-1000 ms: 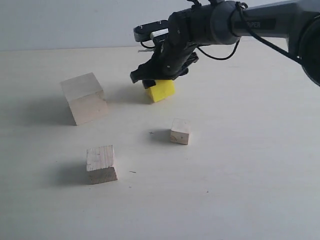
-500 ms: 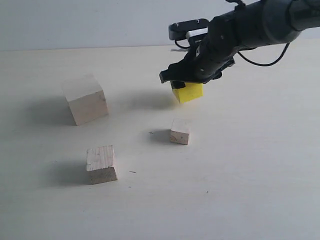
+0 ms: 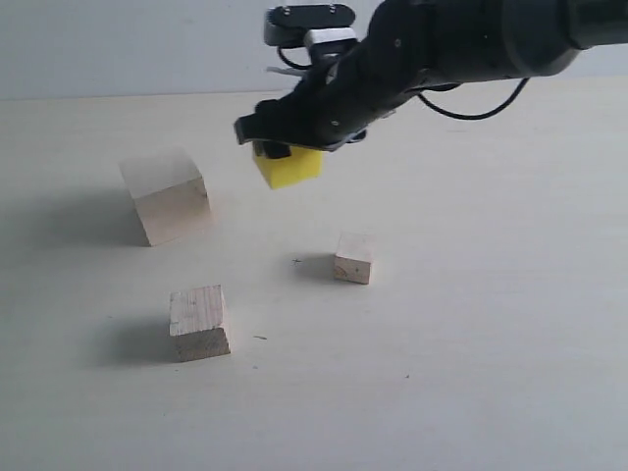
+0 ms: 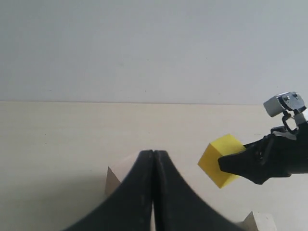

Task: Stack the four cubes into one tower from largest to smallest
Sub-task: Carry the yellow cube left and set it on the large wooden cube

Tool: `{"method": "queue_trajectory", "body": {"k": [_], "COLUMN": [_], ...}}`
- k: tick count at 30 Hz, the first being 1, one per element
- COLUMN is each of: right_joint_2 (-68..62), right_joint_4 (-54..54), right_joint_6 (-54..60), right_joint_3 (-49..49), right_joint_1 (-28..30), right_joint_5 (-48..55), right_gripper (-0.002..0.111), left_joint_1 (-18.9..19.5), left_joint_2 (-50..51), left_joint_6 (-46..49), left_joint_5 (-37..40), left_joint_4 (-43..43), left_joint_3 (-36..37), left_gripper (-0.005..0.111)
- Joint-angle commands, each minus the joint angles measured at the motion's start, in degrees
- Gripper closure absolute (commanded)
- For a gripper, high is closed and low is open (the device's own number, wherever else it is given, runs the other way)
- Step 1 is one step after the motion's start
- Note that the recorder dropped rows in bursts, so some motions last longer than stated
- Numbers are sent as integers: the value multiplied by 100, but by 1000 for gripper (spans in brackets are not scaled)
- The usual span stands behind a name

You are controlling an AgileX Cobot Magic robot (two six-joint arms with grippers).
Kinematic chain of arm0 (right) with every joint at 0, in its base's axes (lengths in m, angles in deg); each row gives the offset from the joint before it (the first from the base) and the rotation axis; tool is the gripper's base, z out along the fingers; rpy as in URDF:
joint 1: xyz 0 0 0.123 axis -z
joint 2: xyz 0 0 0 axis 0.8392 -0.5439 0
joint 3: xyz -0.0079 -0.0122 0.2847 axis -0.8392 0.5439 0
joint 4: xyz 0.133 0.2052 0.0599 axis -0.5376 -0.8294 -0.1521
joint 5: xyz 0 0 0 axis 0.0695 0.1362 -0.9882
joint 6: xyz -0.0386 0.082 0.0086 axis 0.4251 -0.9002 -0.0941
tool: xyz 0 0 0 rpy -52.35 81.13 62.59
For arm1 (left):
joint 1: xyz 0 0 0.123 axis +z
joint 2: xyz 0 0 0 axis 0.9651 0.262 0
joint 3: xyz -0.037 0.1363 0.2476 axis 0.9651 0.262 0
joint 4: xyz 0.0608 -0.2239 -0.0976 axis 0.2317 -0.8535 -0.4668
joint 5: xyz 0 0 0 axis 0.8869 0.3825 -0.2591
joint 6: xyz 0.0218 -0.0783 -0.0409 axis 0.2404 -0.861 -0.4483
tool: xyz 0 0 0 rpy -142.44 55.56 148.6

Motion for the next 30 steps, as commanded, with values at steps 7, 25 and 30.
{"method": "queue_trajectory", "body": {"k": [7,25,30], "right_joint_2": [-214,-1886,-1908], "right_joint_4": [-94,1125,1239], "right_joint_6": [-28,-1283,-1294], "right_joint_3": [-1179,-3438,-3438], "right_joint_1": [-991,-1091,-1250], "right_joint_5": [-447,1193,905], "right_gripper": [108,108,108], "left_joint_1": [-39,-39,-39], "left_joint_2": [-24,-24,-24], "left_joint_6": [26,36,36], "left_joint_5": [-36,-71,-71], "left_joint_4": [-43,-42,-42], "left_joint_3": [19,19,19], "left_gripper": [107,107,107]}}
